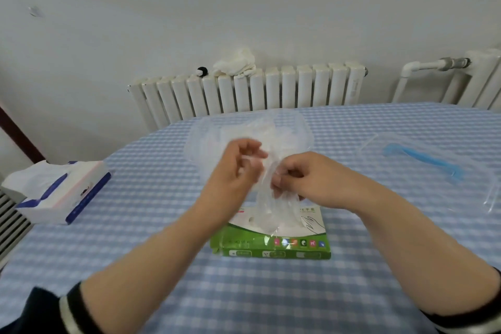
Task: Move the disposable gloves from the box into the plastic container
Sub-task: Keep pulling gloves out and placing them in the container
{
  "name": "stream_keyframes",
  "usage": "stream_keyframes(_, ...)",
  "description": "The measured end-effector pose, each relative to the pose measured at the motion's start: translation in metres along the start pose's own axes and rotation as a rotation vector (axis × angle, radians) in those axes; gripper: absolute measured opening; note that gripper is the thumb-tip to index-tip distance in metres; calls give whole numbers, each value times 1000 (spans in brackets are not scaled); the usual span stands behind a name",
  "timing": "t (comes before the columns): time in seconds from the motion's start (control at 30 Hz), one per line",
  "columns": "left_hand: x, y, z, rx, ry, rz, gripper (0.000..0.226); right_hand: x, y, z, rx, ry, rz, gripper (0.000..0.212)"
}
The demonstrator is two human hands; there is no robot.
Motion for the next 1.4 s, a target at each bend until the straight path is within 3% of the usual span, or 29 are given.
stream_keyframes(0.07, 15, -28, -29, -74, 80, -57, 55, -1, 1, 1, -23, -18, -15, 22)
stream_keyframes(0.13, 32, -43, -47, -153, 198, -232, 64, 0, 1, 1, -44, -17, -40, 22)
stream_keyframes(0.23, 49, -52, -53, -80, 614, -480, 68, 3, 0, -3, -91, 53, -50, 21)
stream_keyframes(0.33, 51, -52, -62, -58, 829, -508, 74, -3, -2, -16, -183, 283, 10, 25)
stream_keyframes(0.4, 53, -55, -63, -4, 916, -519, 72, -21, -3, -20, -220, 482, 150, 28)
stream_keyframes(0.5, 55, -55, -71, -29, 859, -540, 84, -54, -10, -16, -246, 840, 368, 28)
stream_keyframes(0.6, 53, -50, -67, -68, 733, -587, 78, -67, -15, -11, -226, 816, 443, 25)
stream_keyframes(0.73, 39, -41, -66, -325, 235, -696, 67, -59, -11, -1, -109, 747, 380, 14)
stream_keyframes(0.83, 20, -11, -42, -415, -247, -398, 76, -59, -12, -5, -98, 595, 358, 15)
stream_keyframes(0.9, 14, 7, -19, -379, -342, -293, 88, -59, -11, -5, -95, 542, 353, 14)
stream_keyframes(1.0, 17, 20, 19, -245, -168, -317, 67, -52, -8, -3, -94, 543, 337, 11)
stream_keyframes(1.1, 11, 36, 30, -176, 33, -198, 55, -48, -6, 2, -83, 582, 331, 8)
stream_keyframes(1.23, 0, 53, 57, -10, 199, -97, 46, -71, -5, 30, 25, 571, 494, 18)
stream_keyframes(1.4, -37, 93, 26, -136, 234, 31, 17, -96, -9, 65, 125, 496, 670, 22)
Point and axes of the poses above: each hand's wrist, its own y-axis towards the middle knuckle, its own x-axis out of the palm, z = x × y, the point moved 10 cm from there along y, towards the middle knuckle
